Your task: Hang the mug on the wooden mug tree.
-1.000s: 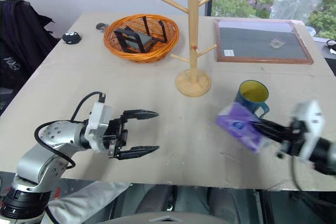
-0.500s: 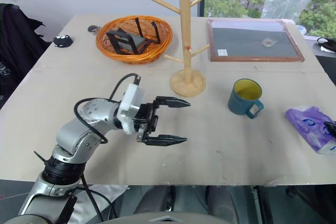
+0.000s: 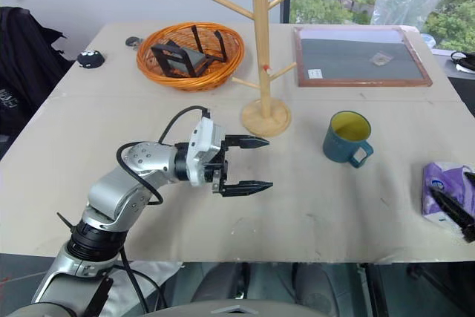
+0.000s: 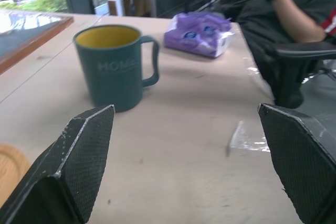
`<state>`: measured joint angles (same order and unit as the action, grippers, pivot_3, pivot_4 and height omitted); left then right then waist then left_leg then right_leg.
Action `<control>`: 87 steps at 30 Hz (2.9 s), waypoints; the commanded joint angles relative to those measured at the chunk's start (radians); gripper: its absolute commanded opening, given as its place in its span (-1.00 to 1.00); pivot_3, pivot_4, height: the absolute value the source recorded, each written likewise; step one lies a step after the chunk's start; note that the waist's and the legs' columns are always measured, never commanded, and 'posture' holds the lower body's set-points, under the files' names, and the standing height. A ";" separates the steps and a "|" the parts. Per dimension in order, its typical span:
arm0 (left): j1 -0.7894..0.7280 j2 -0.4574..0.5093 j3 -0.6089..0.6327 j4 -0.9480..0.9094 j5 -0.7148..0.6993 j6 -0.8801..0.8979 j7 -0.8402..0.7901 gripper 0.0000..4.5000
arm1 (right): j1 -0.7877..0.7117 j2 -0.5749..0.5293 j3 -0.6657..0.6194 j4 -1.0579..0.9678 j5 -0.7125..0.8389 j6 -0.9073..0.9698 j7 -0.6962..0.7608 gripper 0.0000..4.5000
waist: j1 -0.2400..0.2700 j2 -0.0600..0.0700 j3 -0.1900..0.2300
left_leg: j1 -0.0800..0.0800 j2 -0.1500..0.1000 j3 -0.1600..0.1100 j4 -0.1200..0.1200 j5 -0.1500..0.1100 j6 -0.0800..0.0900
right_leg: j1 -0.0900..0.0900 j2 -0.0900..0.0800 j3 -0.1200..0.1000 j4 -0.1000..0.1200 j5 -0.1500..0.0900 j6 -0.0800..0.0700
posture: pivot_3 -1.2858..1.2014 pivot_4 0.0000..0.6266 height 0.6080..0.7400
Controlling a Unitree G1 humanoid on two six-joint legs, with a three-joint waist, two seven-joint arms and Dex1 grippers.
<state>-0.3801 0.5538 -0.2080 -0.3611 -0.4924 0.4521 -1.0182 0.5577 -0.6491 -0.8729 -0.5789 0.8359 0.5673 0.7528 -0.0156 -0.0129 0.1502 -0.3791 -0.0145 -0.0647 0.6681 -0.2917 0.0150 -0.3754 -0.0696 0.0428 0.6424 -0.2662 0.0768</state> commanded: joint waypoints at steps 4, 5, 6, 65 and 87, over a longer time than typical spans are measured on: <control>0.010 -0.027 -0.018 -0.001 0.100 -0.019 0.101 1.00 | -0.163 0.144 0.369 -0.093 -0.222 -0.045 -0.282 0.84 | 0.004 -0.001 0.000 | 0.000 -0.001 0.000 0.001 0.000 0.000 | 0.000 -0.001 0.000 0.000 0.000 0.000 | 0.03 -0.52 1.00; 0.011 -0.033 -0.016 -0.005 0.105 -0.017 0.112 1.00 | -0.192 0.180 0.422 -0.095 -0.270 -0.052 -0.335 0.84 | 0.007 0.000 0.000 | -0.001 -0.001 -0.001 0.000 0.000 0.000 | -0.001 -0.001 -0.001 0.000 0.000 0.000 | 0.03 -0.52 1.00; 0.011 -0.036 -0.014 -0.007 0.108 -0.017 0.118 1.00 | -0.209 0.202 0.453 -0.098 -0.300 -0.053 -0.370 0.84 | 0.009 0.000 0.000 | -0.001 -0.001 -0.001 0.000 0.001 -0.001 | -0.002 -0.001 -0.001 0.000 0.000 0.000 | 0.03 -0.52 1.00; 0.239 -0.161 0.277 -0.084 -0.101 -0.158 0.248 1.00 | -0.887 -0.002 0.711 0.203 -0.371 0.010 -0.118 -0.98 | -0.001 0.001 0.001 | -0.002 -0.001 -0.001 0.000 0.001 -0.002 | -0.004 -0.001 0.000 0.001 0.000 0.000 | 0.03 -0.52 1.00; 0.414 -0.167 0.421 -0.097 -0.183 -0.311 0.222 1.00 | -1.533 -0.047 1.054 0.183 -0.380 0.593 -0.172 -0.98 | 0.003 0.001 0.001 | -0.005 -0.001 -0.003 0.000 0.002 -0.004 | -0.006 -0.002 -0.003 -0.001 0.000 -0.001 | 0.03 -0.52 1.00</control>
<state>0.0296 0.3814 0.2072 -0.4203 -0.6696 0.1622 -0.7971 -0.9405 -0.6969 0.1912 -0.3864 0.4750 1.1548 0.5988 -0.0130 -0.0123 0.1514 -0.3840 -0.0156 -0.0671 0.6680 -0.2894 0.0110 -0.3811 -0.0719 0.0401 0.6418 -0.2659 0.0763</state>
